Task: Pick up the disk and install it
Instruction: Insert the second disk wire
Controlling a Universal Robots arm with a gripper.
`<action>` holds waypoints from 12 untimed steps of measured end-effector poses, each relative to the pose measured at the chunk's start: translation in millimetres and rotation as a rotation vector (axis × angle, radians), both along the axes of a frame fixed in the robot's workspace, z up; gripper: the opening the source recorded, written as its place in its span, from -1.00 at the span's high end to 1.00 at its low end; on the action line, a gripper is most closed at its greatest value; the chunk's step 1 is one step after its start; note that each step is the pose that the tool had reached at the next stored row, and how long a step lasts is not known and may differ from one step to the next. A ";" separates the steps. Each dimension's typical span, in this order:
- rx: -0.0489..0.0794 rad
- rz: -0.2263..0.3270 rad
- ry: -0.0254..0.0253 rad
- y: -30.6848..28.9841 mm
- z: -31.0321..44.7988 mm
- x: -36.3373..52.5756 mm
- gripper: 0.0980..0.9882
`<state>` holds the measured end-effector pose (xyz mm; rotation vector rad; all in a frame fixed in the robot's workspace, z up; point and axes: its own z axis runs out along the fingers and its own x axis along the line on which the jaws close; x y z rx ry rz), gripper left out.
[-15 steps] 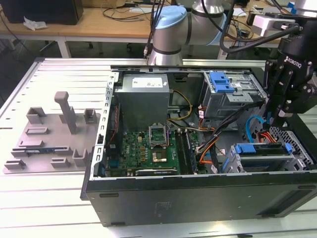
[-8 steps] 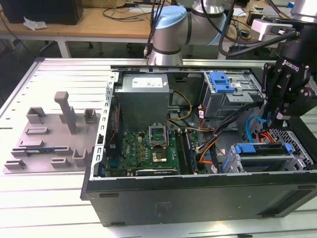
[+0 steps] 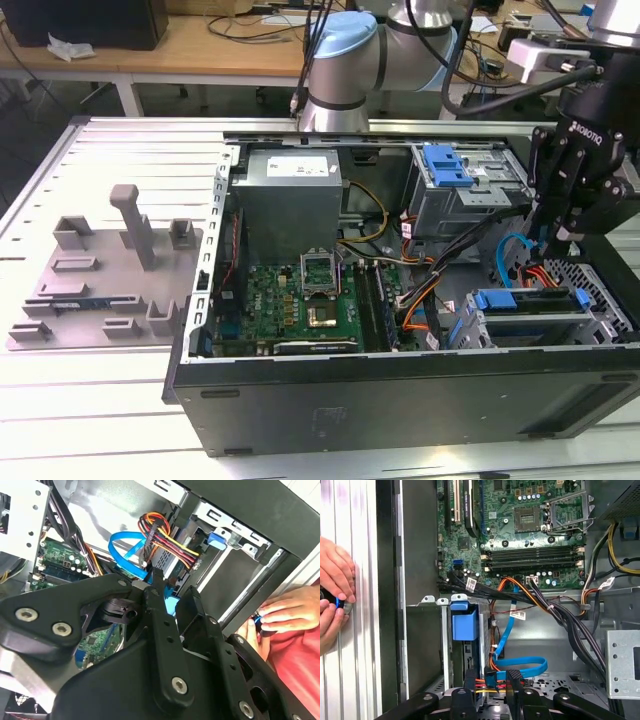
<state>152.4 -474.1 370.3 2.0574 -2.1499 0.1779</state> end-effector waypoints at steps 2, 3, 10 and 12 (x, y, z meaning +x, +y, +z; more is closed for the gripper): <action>0.000 0.000 -0.0004 -0.3 -0.6 0.0 0.37; 0.000 0.000 -0.0005 -0.2 -1.6 0.0 0.37; 0.000 0.000 -0.0005 -0.2 -4.5 0.0 0.37; 0.000 0.000 -0.0005 -0.2 -5.0 0.0 0.37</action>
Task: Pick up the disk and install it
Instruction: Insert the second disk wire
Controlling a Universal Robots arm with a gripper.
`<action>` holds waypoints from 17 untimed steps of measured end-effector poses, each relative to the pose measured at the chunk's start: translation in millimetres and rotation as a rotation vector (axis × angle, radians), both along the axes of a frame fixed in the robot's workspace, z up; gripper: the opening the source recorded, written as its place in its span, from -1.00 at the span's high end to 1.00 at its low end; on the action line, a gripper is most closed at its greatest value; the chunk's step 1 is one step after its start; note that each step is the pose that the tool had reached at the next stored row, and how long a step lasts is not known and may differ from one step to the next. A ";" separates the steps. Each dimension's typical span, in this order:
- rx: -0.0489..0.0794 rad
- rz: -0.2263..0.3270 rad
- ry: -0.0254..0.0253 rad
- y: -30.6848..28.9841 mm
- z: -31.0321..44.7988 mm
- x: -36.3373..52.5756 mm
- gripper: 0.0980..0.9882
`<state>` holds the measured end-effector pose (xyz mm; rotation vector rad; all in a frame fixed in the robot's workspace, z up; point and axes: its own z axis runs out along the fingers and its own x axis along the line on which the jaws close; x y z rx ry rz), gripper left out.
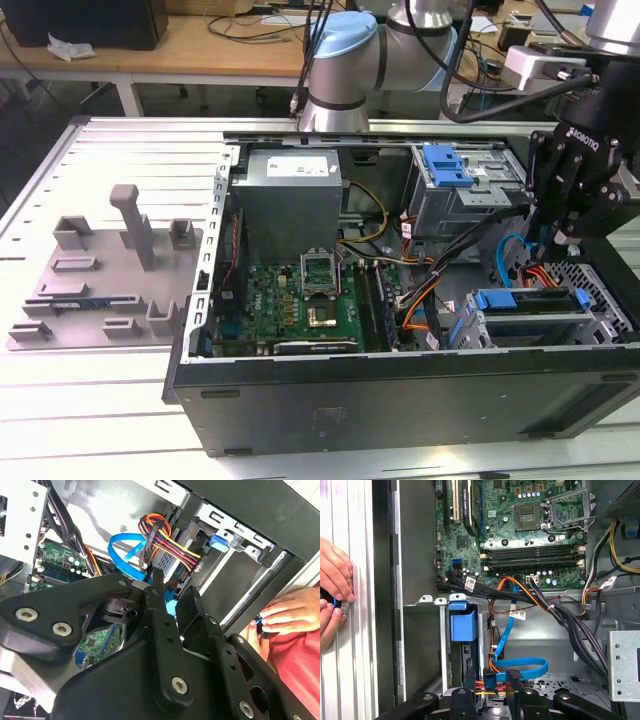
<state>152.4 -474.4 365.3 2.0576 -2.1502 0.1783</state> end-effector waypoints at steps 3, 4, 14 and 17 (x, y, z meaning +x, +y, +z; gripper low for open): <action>0.000 0.000 0.0000 -0.1 -0.3 0.0 0.56; 0.000 0.000 0.0000 -0.1 -0.4 0.0 0.70; 0.000 0.000 0.0000 -0.4 -0.6 0.0 0.86; 0.000 0.000 0.0000 -0.5 -0.6 0.0 0.86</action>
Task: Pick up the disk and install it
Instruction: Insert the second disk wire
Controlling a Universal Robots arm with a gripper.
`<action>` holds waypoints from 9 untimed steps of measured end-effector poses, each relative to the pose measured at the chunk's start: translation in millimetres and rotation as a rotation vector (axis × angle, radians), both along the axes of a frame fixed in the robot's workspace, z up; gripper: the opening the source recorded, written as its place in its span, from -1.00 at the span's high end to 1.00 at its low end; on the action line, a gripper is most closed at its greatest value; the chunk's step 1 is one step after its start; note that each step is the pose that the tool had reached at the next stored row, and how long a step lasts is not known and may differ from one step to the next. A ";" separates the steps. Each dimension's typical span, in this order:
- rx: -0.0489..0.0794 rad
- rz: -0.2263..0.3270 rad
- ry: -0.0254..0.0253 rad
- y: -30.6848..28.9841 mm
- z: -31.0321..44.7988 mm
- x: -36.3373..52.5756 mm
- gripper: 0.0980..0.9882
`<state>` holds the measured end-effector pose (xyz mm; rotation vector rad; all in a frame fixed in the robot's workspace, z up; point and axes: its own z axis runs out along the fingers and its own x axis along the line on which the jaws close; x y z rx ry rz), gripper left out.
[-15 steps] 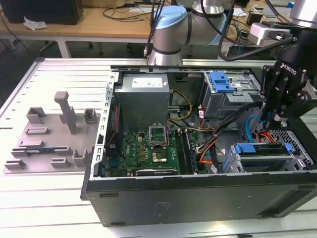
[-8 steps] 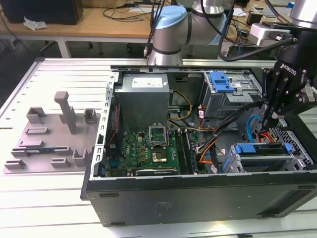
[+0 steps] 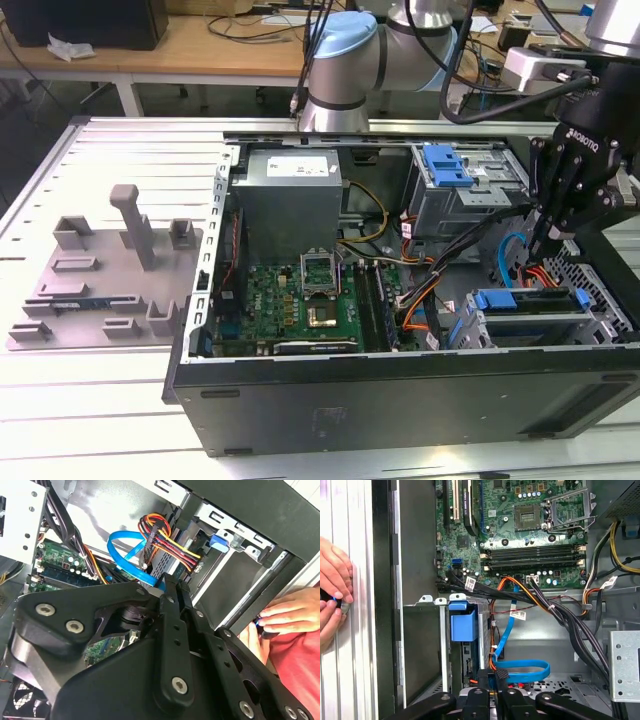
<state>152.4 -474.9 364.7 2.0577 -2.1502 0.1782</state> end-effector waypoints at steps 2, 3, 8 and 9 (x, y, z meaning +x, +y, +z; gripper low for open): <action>0.011 0.000 -0.0007 -1.6 0.5 -0.1 0.86; 0.018 0.000 -0.0012 -2.4 1.0 -0.1 0.86; 0.060 0.000 -0.0124 -9.4 5.6 -0.6 0.86; 0.067 0.000 -0.0152 -12.1 5.6 -1.1 0.86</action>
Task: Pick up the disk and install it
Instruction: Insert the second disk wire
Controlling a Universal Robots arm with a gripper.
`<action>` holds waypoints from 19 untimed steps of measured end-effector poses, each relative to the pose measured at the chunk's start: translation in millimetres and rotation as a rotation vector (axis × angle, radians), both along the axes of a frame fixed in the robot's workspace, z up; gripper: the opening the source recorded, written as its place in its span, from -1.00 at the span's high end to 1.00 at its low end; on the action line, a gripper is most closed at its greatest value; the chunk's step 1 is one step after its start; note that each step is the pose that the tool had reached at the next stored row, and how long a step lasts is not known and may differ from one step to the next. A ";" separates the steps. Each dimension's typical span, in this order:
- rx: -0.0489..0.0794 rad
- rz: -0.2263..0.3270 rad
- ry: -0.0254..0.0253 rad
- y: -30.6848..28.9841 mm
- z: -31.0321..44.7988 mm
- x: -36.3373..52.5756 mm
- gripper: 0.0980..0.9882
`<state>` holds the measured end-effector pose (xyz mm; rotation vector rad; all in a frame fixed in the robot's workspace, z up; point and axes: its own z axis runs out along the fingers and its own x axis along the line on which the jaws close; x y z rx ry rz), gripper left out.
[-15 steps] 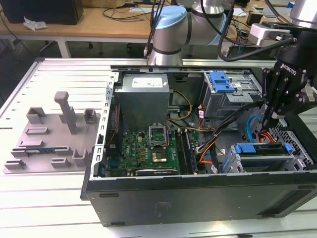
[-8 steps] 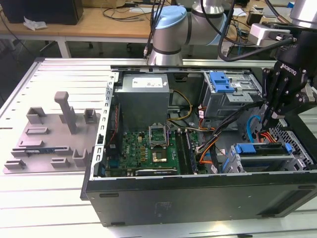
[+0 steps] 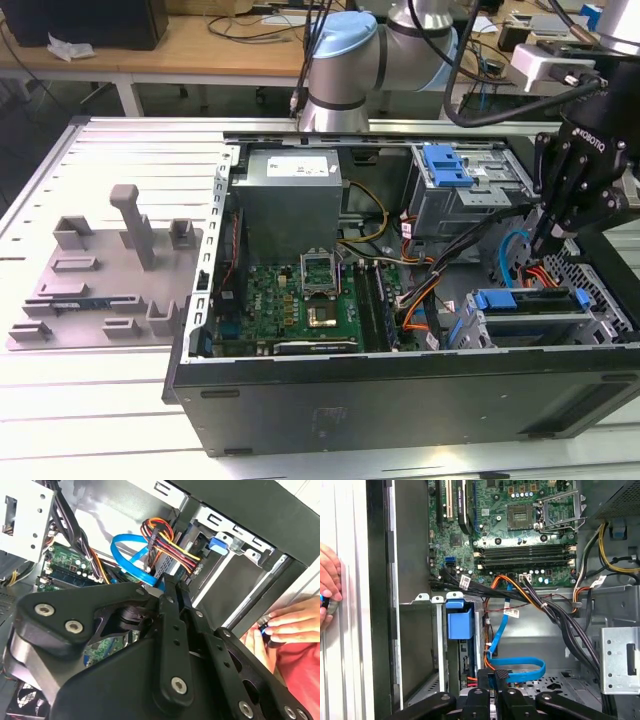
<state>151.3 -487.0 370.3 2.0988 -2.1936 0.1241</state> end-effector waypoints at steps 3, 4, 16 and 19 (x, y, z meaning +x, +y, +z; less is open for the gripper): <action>0.013 0.000 -0.0044 -5.5 0.0 -2.0 0.86; 0.020 0.000 -0.0062 -7.6 -0.1 -2.8 0.86; 0.060 0.000 -0.0271 -39.2 -2.8 -10.2 0.86; 0.063 -0.001 -0.0271 -39.3 -4.3 -9.8 0.86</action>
